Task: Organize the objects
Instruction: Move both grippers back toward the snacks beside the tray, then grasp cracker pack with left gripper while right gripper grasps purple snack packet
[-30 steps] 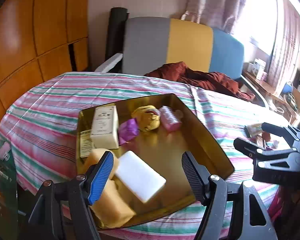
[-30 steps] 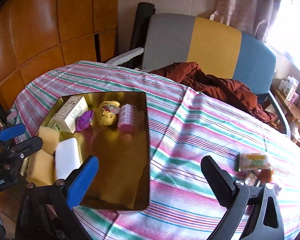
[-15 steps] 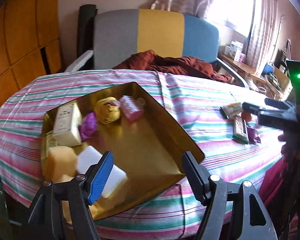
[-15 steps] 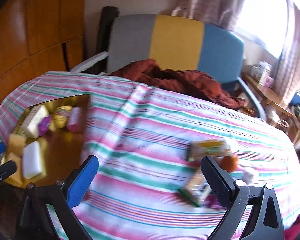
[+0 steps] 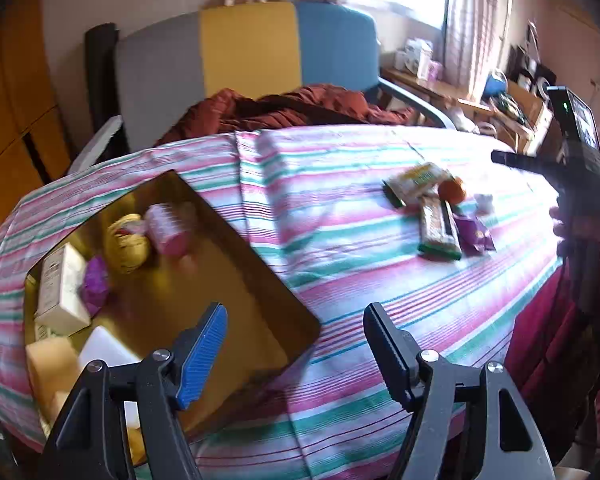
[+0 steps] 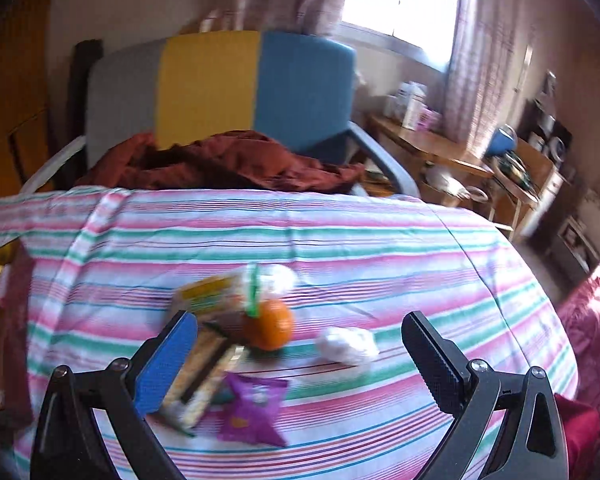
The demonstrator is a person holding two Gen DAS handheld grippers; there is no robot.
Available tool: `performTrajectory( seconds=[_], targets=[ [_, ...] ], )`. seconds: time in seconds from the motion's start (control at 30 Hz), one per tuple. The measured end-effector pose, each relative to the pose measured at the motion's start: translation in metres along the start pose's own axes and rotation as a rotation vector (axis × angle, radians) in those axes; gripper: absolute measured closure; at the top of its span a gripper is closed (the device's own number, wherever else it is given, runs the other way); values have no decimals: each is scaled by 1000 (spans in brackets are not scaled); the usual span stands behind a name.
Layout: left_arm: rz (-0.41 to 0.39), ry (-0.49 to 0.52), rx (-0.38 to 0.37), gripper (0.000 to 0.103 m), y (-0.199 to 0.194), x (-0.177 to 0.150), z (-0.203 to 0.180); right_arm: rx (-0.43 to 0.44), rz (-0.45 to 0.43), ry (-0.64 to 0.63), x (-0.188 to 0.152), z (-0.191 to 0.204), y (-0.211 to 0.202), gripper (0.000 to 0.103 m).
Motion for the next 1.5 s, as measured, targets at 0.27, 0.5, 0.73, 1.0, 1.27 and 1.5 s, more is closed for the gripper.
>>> performTrajectory(
  seconds=[0.27, 0.5, 0.73, 1.0, 1.27, 1.5],
  targets=[
    [69, 87, -75, 31, 39, 0, -54, -61, 88, 310, -21, -64, 26, 0],
    [99, 133, -162, 31, 69, 9, -102, -77, 131, 442, -37, -85, 30, 0],
    [120, 157, -207, 33, 100, 20, -131, -57, 163, 432, -41, -79, 37, 0],
    [141, 208, -239, 39, 137, 32, -161, -39, 190, 451, -46, -79, 41, 0],
    [155, 230, -253, 40, 167, 40, -178, -45, 197, 513, -50, -89, 42, 0],
    [137, 247, -245, 39, 188, 40, -183, -42, 219, 518, -54, -88, 45, 0]
  ],
)
Point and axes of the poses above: each gripper's, at about its wrist camera, not at the fingertips, and y roughly the way its jaws point, z to its left, x to its top, the point moved 9 cm from there along y, roughly the way its jaws point, and after that the axes turned 9 degrees about -z, right-handed, at the moved point
